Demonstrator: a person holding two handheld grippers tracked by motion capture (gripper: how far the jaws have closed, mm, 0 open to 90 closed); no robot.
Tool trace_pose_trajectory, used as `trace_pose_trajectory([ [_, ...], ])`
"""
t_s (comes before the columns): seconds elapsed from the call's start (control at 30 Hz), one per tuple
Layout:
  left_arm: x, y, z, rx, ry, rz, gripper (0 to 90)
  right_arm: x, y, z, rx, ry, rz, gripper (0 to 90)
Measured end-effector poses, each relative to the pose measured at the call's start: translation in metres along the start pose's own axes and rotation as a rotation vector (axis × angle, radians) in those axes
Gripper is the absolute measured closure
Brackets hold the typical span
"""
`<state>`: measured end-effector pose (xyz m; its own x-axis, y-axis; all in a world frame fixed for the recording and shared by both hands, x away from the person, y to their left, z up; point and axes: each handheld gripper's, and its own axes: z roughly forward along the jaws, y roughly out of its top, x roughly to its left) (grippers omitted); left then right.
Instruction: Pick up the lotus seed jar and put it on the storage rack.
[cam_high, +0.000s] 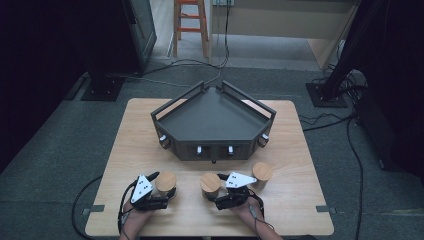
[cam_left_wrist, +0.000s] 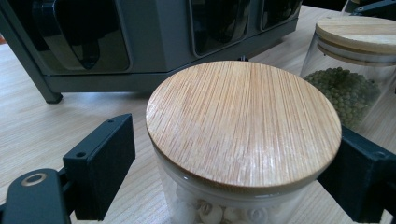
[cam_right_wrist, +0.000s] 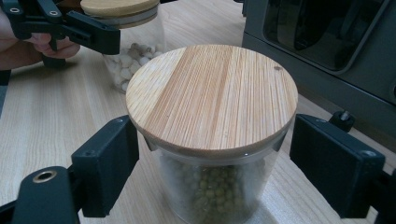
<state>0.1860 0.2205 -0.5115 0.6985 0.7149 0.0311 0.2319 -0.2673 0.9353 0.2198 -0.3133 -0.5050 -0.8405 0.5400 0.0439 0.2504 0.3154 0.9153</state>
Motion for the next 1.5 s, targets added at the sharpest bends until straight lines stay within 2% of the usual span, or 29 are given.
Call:
trace_pose_trajectory([
  [0.9,-0.0017,0.0002,0.0009,0.001,0.008,-0.003,11.6,0.0016,0.0005,0.0002,0.008,-0.016,0.002,15.6],
  [1.17,-0.0040,-0.0001,0.0005,-0.007,0.013,0.006,14.5,0.0024,0.0008,0.0005,0.010,-0.017,-0.002,15.5],
  [1.3,-0.0046,-0.0002,-0.0001,-0.011,0.008,0.012,21.3,0.0020,0.0006,0.0003,0.008,-0.018,0.002,15.5],
  [1.5,-0.0046,0.0001,-0.0002,-0.015,0.003,0.010,24.3,0.0025,0.0009,0.0005,0.011,-0.018,-0.001,15.6],
])
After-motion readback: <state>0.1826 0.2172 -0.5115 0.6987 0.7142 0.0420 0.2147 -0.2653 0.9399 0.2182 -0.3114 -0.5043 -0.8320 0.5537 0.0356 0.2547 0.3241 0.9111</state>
